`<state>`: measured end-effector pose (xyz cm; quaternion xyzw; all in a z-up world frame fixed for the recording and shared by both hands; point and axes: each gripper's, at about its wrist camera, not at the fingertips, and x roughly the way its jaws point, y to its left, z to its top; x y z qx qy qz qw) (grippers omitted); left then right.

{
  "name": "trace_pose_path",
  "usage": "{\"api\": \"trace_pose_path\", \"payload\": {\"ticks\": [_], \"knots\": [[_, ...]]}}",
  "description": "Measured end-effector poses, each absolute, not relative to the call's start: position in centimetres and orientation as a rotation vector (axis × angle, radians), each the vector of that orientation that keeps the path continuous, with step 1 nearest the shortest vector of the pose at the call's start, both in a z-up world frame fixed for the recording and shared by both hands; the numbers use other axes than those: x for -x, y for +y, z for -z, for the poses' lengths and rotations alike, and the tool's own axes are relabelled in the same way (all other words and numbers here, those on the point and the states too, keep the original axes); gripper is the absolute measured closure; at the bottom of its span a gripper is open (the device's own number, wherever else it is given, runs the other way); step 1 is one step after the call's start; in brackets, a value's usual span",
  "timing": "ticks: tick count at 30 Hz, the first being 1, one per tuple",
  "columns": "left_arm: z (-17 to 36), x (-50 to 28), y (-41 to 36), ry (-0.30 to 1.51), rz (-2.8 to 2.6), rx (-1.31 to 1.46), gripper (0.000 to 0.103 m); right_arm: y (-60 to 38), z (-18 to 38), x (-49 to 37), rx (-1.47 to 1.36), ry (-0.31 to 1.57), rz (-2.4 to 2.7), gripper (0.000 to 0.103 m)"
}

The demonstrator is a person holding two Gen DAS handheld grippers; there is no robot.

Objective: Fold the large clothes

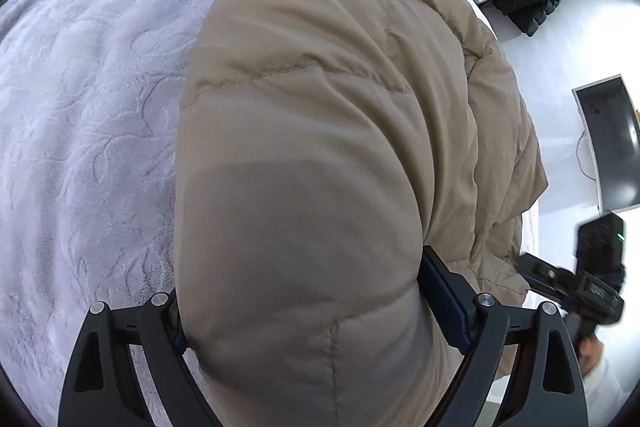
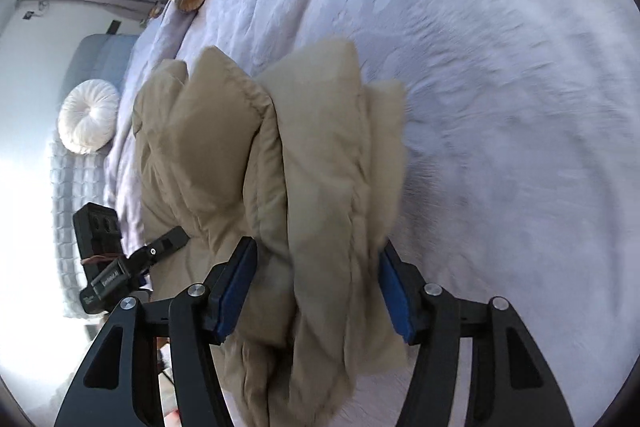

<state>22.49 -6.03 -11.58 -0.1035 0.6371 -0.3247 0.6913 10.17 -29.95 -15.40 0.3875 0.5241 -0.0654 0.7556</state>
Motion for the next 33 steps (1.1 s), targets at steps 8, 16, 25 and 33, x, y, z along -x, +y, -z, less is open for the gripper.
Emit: {"api": "trace_pose_path", "payload": {"ticks": [8, 16, 25, 33], "knots": [[10.5, -21.5, -7.5, 1.413, 0.69, 0.209, 0.011, -25.0, 10.9, -7.3, -0.759, 1.071, 0.103, 0.08], [6.8, -19.3, -6.1, 1.357, 0.627, 0.16, 0.011, -21.8, 14.3, -7.3, -0.521, 1.231, 0.177, 0.081], [6.5, -12.5, -2.6, 1.327, 0.625, 0.116, 0.011, -26.3, 22.0, -4.8, -0.692, 1.342, 0.307, 0.095], [7.2, -12.1, -3.7, 1.331, 0.631, 0.092, 0.011, -27.0, 12.3, -5.2, -0.605, 1.068, 0.292, 0.094]]}}
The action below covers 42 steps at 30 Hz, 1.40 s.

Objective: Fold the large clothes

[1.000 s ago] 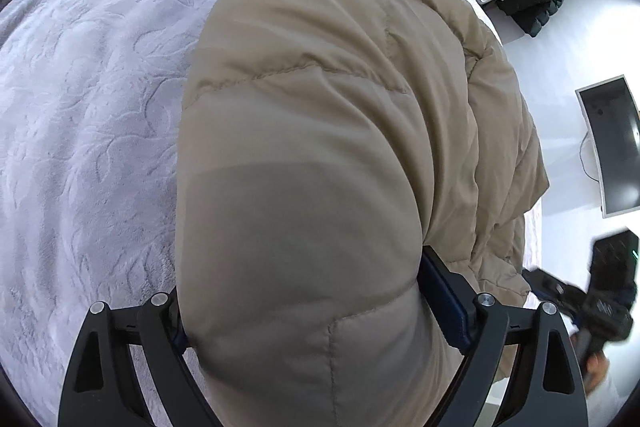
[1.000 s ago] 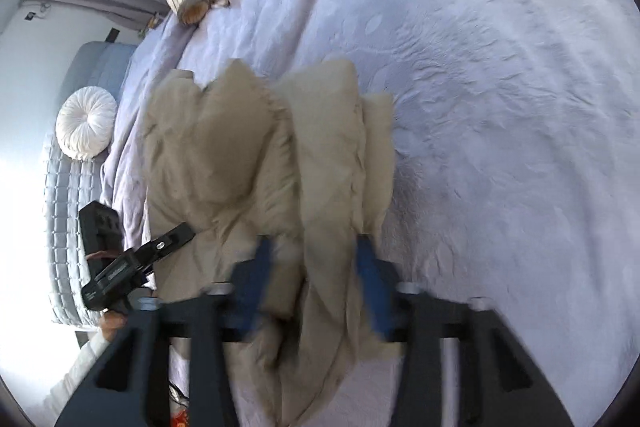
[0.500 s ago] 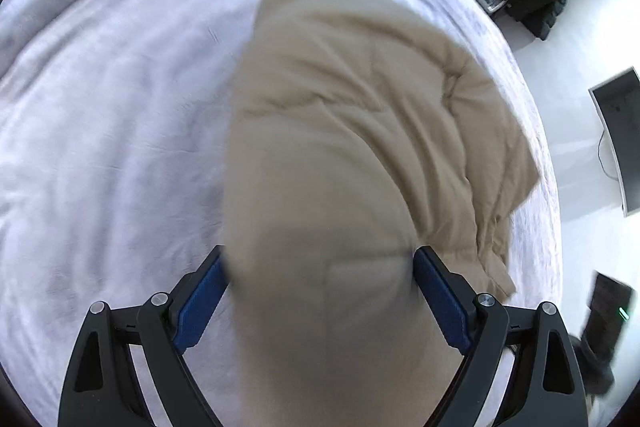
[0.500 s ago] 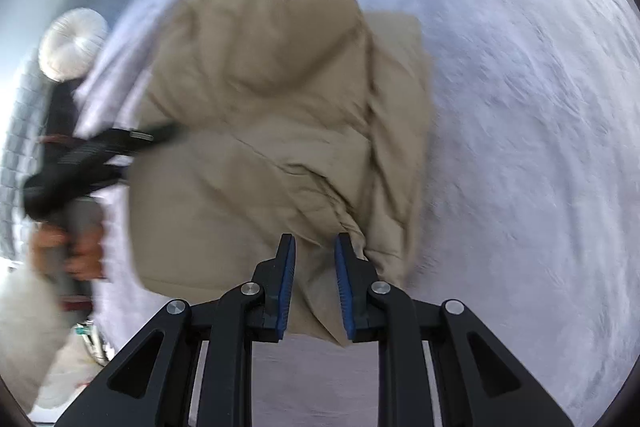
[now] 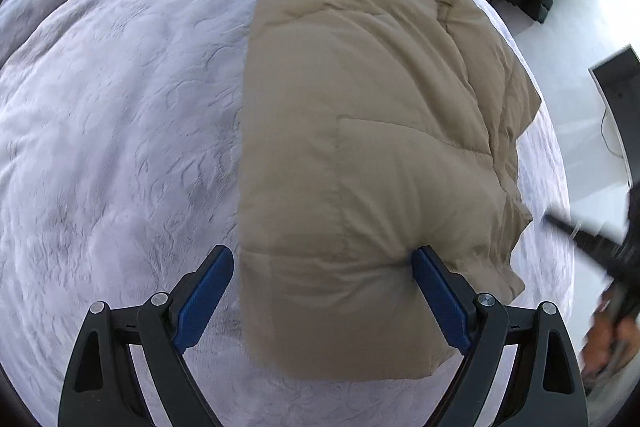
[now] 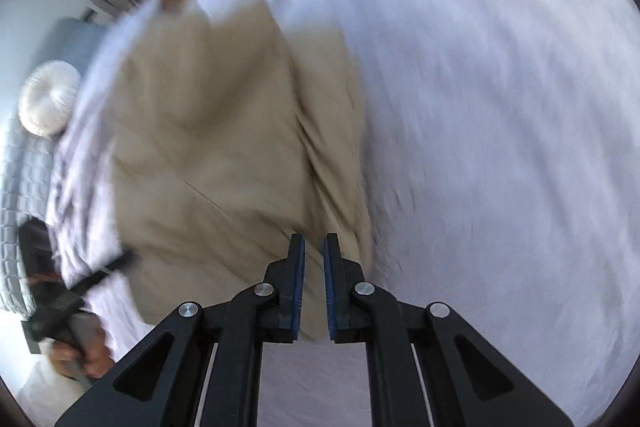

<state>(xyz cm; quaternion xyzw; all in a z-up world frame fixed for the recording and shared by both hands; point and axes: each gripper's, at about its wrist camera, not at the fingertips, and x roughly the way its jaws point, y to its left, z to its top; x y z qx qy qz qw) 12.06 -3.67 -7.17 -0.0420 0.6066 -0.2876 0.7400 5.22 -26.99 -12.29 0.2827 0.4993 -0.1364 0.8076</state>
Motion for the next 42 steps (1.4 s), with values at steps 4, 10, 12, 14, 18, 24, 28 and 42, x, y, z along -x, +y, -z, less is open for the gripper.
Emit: {"api": "trace_pose_path", "payload": {"ticks": [4, 10, 12, 14, 18, 24, 28, 42], "knots": [[7.1, -11.8, -4.0, 1.339, 0.623, 0.078, 0.011, -27.3, 10.1, -9.9, -0.551, 0.993, 0.267, 0.088], [7.2, -12.0, -4.2, 1.354, 0.614, 0.096, 0.011, -29.7, 18.7, -16.1, -0.585, 1.185, 0.371, 0.093], [7.0, -12.1, -4.5, 1.353, 0.616, 0.096, 0.011, -30.6, 19.8, -16.7, -0.64, 1.188, 0.377, 0.095], [6.8, -12.1, -5.0, 1.353, 0.609, 0.075, 0.011, -31.4, 20.4, -16.5, -0.709, 1.185, 0.38, 0.096], [6.5, -12.0, -5.2, 1.355, 0.587, 0.048, 0.011, -32.0, 19.4, -15.6, -0.774, 1.186, 0.36, 0.095], [5.8, -12.1, -4.9, 1.36, 0.563, 0.035, 0.011, -30.1, 16.0, -13.0, -0.792, 1.168, 0.319, 0.09], [5.6, -11.9, -4.7, 1.369, 0.542, 0.033, 0.011, -28.2, 14.3, -10.4, -0.75, 1.184, 0.312, 0.09], [0.6, -6.7, -3.3, 1.331, 0.513, -0.074, 0.011, -23.4, 10.8, -3.2, -0.713, 1.235, 0.302, 0.09]]}}
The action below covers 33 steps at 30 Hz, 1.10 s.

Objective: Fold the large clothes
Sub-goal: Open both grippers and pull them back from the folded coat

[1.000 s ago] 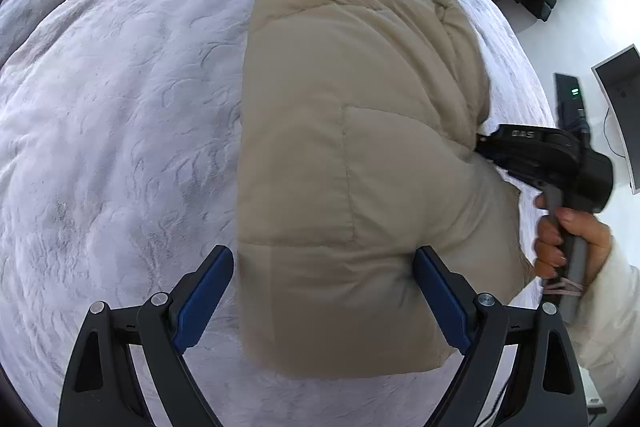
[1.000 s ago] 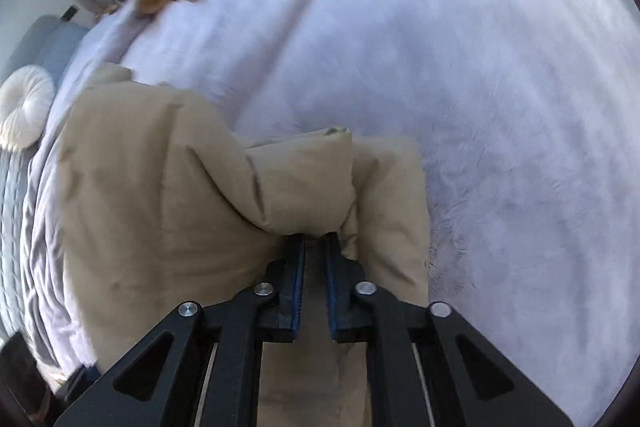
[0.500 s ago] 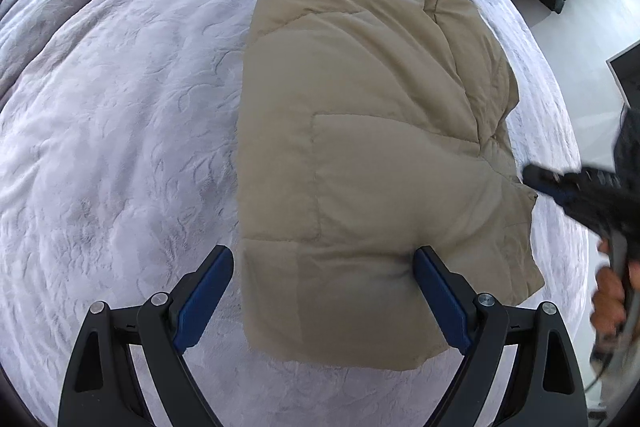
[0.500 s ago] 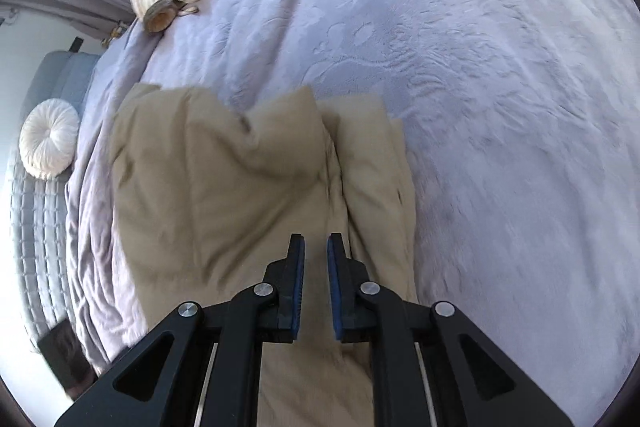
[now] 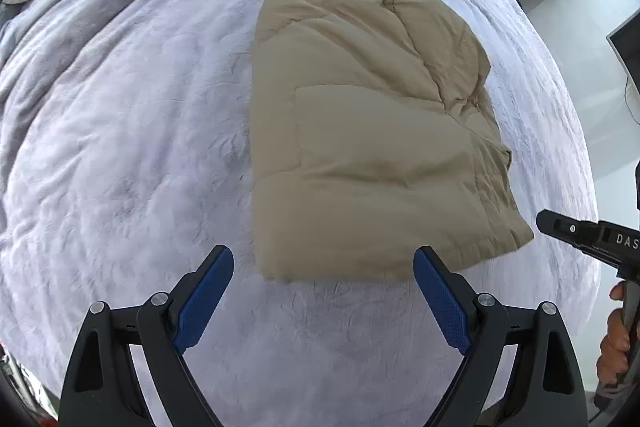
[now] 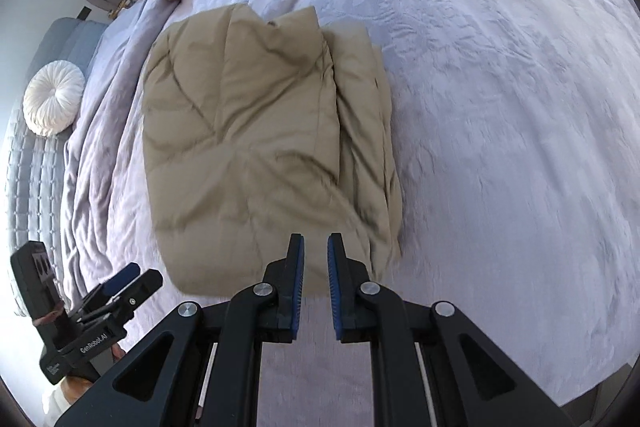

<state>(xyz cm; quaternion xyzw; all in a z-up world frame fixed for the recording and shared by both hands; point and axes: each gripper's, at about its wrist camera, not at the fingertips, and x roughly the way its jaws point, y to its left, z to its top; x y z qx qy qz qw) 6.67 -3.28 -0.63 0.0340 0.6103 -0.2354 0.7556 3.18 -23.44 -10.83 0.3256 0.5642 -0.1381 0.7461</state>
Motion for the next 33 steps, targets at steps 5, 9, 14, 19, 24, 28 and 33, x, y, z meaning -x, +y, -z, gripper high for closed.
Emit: {"api": "trace_pose_path", "payload": {"ticks": [5, 9, 14, 19, 24, 28, 33], "knots": [[-1.0, -5.0, -2.6, 1.329, 0.493, -0.07, 0.011, -21.7, 9.5, -1.7, -0.682, 1.24, 0.303, 0.089], [-2.1, -3.9, -2.2, 1.302, 0.487, -0.083, 0.011, -20.6, 8.4, -0.7, -0.661, 1.222, 0.319, 0.049], [-3.4, -3.0, -1.7, 1.281, 0.483, -0.079, 0.0, -19.7, 7.0, 0.2, -0.632, 1.202, 0.332, 0.044], [-4.4, -3.0, -1.5, 1.272, 0.481, -0.074, 0.0, -19.1, 5.8, 0.6, -0.619, 1.171, 0.339, 0.022], [-6.1, -2.6, -1.8, 1.209, 0.43, -0.147, 0.0, -18.1, 4.1, 0.4, -0.543, 1.136, 0.371, 0.017], [-7.0, -2.7, -1.7, 1.193, 0.391, -0.163, 0.0, -17.4, 3.0, 0.5, -0.495, 1.089, 0.414, 0.001], [-8.5, -2.7, -1.3, 1.164, 0.379, -0.157, 0.0, -16.8, 1.5, 0.3, -0.42, 1.081, 0.448, 0.0]]}}
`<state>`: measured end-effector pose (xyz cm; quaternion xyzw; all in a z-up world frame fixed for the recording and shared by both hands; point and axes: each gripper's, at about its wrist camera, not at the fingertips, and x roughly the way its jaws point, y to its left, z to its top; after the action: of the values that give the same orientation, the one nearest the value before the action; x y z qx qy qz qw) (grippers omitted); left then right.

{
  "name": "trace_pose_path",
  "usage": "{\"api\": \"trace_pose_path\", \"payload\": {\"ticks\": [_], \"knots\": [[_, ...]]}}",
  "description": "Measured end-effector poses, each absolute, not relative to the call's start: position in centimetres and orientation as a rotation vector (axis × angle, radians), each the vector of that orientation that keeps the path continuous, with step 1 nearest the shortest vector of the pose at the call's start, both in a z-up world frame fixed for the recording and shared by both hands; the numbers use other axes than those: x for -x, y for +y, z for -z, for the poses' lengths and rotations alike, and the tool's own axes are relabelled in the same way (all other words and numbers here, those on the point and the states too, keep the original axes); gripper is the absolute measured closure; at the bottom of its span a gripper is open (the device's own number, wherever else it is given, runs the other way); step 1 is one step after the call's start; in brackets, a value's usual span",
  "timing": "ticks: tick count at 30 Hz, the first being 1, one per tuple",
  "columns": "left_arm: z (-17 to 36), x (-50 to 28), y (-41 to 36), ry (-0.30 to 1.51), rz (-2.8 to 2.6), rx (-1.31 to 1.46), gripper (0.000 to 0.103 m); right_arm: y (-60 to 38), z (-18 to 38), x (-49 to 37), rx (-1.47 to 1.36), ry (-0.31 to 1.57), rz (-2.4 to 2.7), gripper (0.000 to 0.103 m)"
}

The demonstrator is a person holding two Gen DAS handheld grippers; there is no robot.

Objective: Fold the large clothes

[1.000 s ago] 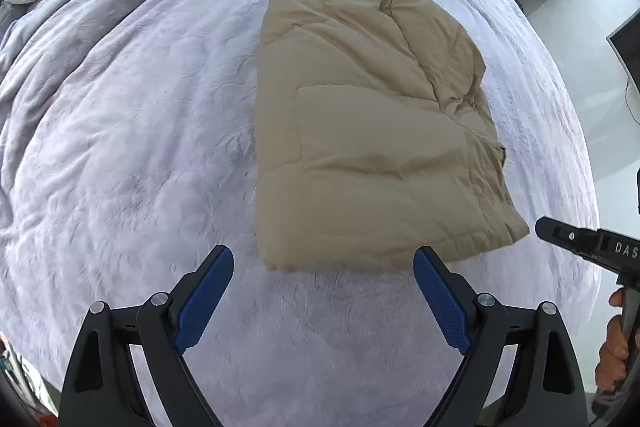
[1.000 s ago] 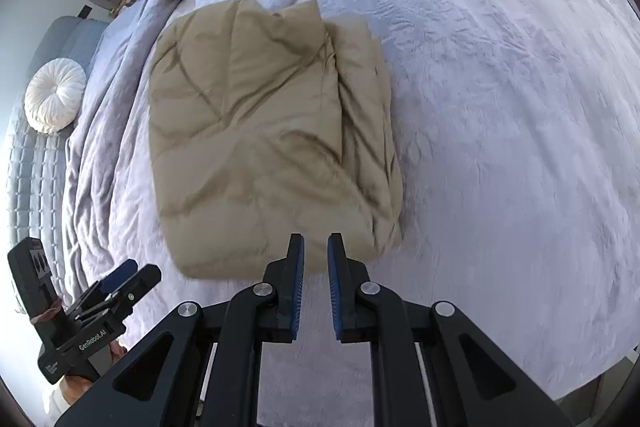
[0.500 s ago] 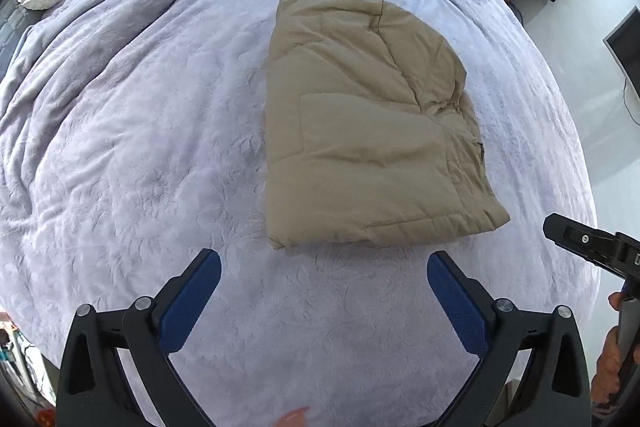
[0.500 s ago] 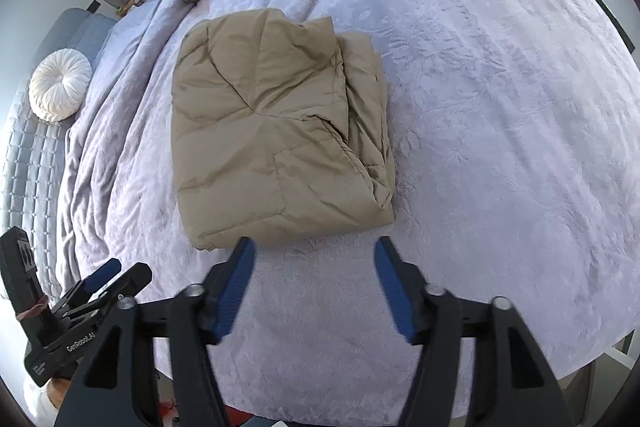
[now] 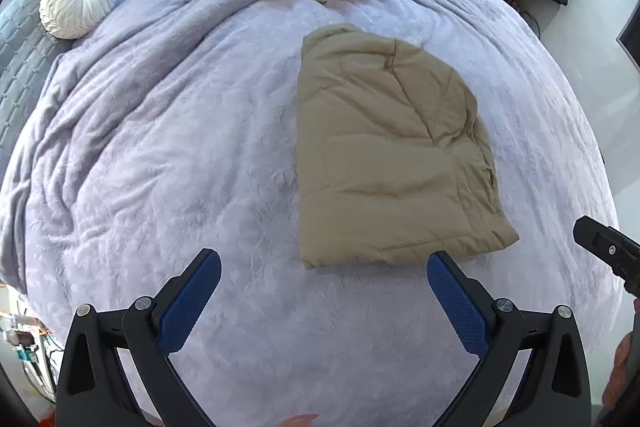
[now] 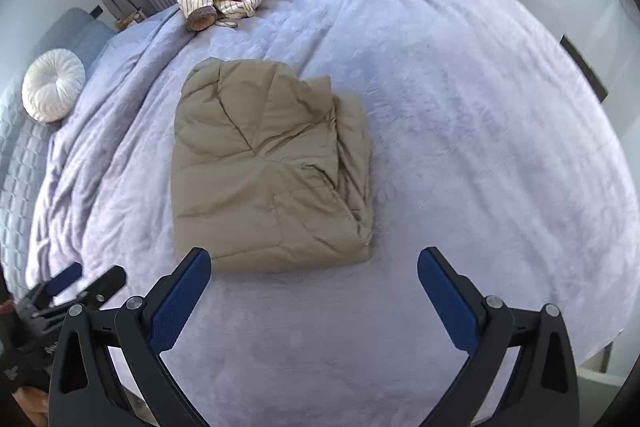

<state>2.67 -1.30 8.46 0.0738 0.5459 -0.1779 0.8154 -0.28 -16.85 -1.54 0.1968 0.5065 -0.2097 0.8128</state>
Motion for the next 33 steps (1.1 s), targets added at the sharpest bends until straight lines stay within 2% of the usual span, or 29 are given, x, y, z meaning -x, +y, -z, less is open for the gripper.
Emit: {"api": "trace_pose_path", "payload": {"ticks": [12, 33], "knots": [[-12.1, -2.0, -0.5, 1.094, 0.366, -0.114, 0.0, -15.0, -1.0, 0.3, -0.355, 1.038, 0.473, 0.0], [-12.6, -1.4, -0.3, 1.076, 0.356, -0.123, 0.0, -13.8, -1.9, 0.6, -0.326, 1.019, 0.48, 0.0]]}}
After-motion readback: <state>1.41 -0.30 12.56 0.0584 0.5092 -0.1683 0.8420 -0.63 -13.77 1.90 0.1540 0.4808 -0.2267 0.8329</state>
